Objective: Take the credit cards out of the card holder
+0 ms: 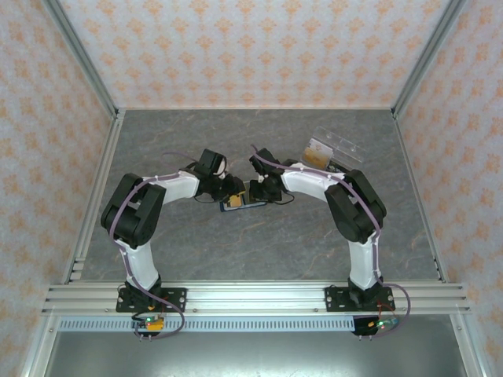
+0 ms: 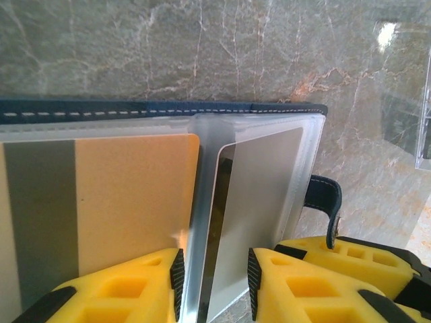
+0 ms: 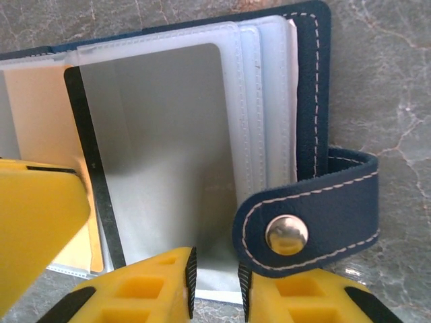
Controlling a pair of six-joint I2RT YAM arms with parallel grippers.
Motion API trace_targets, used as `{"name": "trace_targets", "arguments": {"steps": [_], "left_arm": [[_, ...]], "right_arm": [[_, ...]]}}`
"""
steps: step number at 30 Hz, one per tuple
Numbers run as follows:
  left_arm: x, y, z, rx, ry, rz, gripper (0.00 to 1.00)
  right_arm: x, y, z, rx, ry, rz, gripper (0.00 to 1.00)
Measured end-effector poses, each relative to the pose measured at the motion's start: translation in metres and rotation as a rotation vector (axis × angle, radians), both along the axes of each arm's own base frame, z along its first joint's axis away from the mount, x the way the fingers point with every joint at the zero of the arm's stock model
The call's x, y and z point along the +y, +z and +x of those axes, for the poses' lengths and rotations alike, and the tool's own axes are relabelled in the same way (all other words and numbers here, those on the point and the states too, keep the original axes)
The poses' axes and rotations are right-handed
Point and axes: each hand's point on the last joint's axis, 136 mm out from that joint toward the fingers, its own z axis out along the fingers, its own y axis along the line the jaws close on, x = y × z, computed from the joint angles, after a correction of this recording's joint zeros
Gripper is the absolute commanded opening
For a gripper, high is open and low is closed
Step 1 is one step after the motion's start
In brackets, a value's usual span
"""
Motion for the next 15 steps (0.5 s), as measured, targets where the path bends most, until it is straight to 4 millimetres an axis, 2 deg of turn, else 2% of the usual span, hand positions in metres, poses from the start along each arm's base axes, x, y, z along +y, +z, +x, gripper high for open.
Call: {"name": "trace_targets", "arguments": {"steps": [5,15], "left_arm": [[-0.0004,-0.0009,0.0004,-0.002,-0.002,0.000,0.29],[-0.0034,0.0020,0.0054,-0.064,-0.073,0.016,0.29]], "right_arm": [[0.0003,-0.0002,-0.0001,0.005,-0.003,0.003,0.27],[-0.0013,-0.0003,0.0007,0.020,-0.014,0.015,0.26]]}}
